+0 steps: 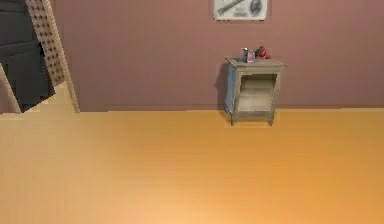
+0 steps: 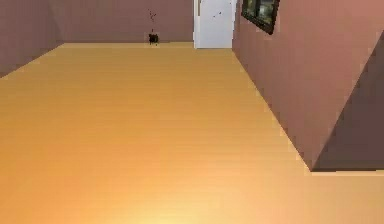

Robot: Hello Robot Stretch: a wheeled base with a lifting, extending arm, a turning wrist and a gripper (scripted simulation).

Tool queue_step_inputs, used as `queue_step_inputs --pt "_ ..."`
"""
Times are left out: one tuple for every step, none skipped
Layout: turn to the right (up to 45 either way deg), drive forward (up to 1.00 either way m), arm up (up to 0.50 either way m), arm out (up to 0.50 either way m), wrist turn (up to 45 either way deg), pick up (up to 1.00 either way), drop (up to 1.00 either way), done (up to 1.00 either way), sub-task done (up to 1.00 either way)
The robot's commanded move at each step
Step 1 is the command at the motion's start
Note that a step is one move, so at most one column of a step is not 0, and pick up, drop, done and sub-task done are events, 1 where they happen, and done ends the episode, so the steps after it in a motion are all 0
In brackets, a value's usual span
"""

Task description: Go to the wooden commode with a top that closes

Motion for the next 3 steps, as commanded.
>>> queue_step_inputs --pt "-39.0 0.0 0.0 0.0 0.0 0.0 0.0 0.0 0.0" --pt "0.0 1.0 0.0 0.0 0.0 0.0 0.0 0.0 0.0" --pt "0.0 1.0 0.0 0.0 0.0 0.0 0.0 0.0 0.0"
